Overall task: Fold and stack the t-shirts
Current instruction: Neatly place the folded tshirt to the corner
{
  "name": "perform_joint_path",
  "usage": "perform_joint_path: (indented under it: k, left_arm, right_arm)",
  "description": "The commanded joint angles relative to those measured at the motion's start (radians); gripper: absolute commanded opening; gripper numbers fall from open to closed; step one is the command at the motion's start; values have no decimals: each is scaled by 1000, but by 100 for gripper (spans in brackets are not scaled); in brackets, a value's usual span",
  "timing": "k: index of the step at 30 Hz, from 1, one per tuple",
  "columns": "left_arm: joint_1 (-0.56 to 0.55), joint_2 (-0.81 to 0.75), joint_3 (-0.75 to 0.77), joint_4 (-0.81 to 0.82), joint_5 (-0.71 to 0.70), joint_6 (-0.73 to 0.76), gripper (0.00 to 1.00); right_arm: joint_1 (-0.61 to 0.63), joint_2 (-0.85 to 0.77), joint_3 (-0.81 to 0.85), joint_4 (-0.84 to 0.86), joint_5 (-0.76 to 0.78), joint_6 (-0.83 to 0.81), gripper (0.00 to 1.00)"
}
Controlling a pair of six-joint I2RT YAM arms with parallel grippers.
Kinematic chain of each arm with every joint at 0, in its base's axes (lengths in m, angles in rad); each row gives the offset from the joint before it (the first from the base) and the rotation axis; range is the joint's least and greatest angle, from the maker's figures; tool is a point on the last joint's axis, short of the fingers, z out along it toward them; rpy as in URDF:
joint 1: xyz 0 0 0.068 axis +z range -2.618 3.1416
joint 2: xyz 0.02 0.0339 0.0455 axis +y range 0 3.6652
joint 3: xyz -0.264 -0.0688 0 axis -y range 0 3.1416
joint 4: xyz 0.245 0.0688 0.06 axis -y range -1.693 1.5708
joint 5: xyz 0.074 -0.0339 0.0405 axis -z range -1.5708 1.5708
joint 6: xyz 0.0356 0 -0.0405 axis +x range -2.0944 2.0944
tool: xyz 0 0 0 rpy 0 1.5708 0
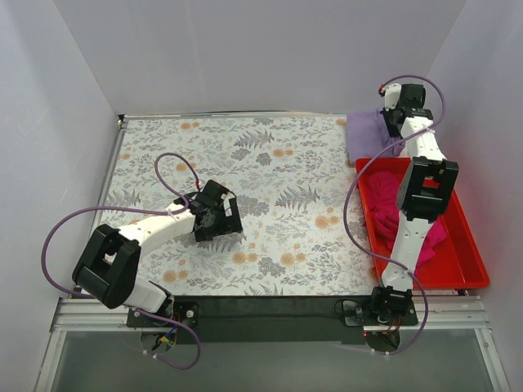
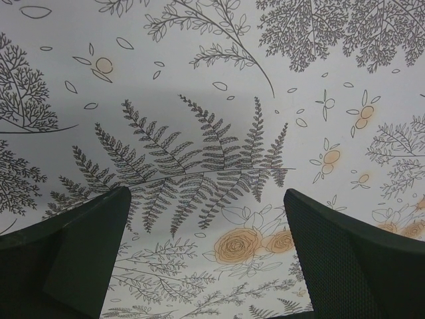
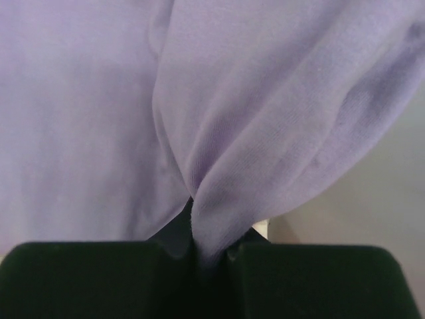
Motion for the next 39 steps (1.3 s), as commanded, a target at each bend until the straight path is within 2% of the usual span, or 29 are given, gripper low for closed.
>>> perform_joint_path:
  k: [1, 5, 9, 16, 18, 24, 28, 32, 35, 39]
  left_arm:
    - [6, -16, 9, -10, 15, -9, 93]
    - [5, -25, 4, -16, 17, -16, 93]
    - [6, -35, 1, -18, 12, -16, 93]
    - [6, -55, 22, -21, -8, -17, 93]
    - [5, -72, 38, -23, -25, -16, 93]
    - [5, -134, 131, -58, -95, -8, 93]
    - [5, -238, 185, -108, -167, -25, 93]
    - [5, -374, 213, -133, -264, -45, 93]
    - [5, -484, 216, -141, -348, -40, 95]
    - [5, -613, 222, -150, -414, 3, 96]
  right_arm:
    - [-9, 22, -3, 135, 144, -21, 4]
    - [-9, 59, -20, 207, 243, -14, 7]
    - [-9, 100, -17, 246, 338, 3, 36]
    - [4, 1, -66, 255, 493, 108, 55]
    - [14, -69, -95, 253, 516, 121, 62]
    - [54, -292, -248, 226, 485, 149, 73]
    - [56, -465, -311, 160, 395, 235, 78]
    - [56, -691, -415, 141, 260, 313, 90]
    - [56, -922, -498, 141, 176, 371, 98]
    - [56, -1157, -635, 150, 137, 445, 98]
